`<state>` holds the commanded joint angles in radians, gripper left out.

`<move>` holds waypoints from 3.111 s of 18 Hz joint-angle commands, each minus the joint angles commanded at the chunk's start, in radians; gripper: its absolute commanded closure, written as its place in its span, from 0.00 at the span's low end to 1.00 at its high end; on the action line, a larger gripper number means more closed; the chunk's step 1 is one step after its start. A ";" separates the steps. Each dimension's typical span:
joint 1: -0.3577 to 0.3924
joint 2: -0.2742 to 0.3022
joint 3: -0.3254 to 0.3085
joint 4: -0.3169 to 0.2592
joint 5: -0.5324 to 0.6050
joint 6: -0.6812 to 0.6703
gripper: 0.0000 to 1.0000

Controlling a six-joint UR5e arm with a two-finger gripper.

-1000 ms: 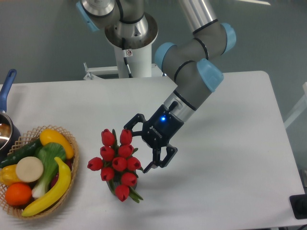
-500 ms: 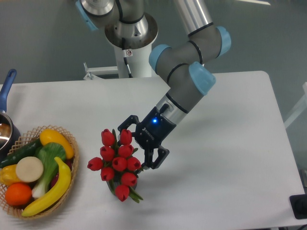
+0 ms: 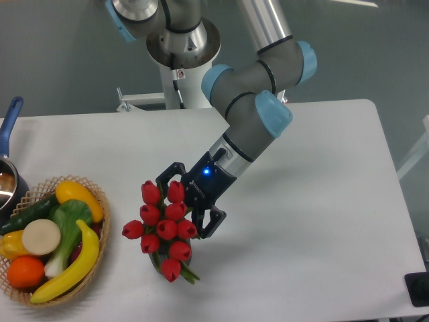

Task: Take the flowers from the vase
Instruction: 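Close the gripper on the tulip stems, then lift the gripped tulips up out of the grey vase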

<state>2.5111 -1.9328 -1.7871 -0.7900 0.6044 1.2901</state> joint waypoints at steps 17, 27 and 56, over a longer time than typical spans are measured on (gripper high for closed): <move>-0.008 -0.018 0.002 0.002 -0.003 -0.006 0.00; -0.008 -0.014 0.002 0.003 -0.034 -0.009 0.00; 0.018 0.018 -0.009 0.003 -0.130 -0.038 0.59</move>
<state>2.5294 -1.9145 -1.7963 -0.7869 0.4740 1.2519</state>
